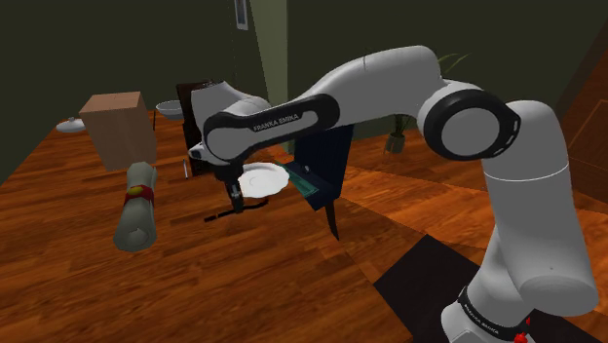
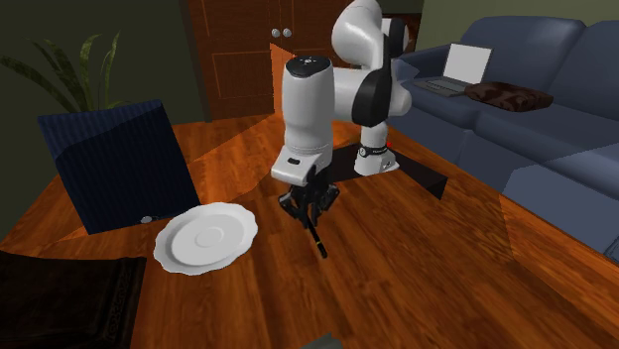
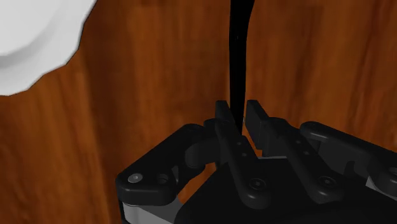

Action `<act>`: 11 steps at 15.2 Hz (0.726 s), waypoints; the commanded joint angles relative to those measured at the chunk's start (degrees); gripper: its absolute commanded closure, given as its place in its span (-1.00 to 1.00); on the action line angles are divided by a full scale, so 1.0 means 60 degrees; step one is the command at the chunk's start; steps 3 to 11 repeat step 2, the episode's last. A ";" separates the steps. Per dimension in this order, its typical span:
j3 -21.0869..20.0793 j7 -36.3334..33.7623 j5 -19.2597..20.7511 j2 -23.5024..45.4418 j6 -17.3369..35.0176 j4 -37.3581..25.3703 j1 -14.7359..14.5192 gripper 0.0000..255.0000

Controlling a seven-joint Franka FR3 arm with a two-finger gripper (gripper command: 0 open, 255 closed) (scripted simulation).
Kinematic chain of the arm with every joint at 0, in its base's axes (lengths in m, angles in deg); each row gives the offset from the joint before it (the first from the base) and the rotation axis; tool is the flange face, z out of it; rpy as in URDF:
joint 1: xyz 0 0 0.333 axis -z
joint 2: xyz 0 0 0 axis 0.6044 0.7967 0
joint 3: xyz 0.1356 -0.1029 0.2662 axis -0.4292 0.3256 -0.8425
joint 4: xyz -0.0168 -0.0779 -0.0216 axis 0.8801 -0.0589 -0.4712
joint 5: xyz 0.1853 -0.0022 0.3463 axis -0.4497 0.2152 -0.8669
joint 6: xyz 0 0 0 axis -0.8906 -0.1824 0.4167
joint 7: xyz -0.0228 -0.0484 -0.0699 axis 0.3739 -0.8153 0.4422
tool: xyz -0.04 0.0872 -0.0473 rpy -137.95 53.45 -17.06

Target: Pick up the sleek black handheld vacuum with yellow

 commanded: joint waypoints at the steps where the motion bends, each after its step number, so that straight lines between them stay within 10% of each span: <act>1: -0.0003 0.0004 -0.0004 -0.0001 -0.0141 -0.0136 -0.0008 1.00; 11: -0.0003 0.0004 -0.0004 0.0000 -0.0141 -0.0138 -0.0008 1.00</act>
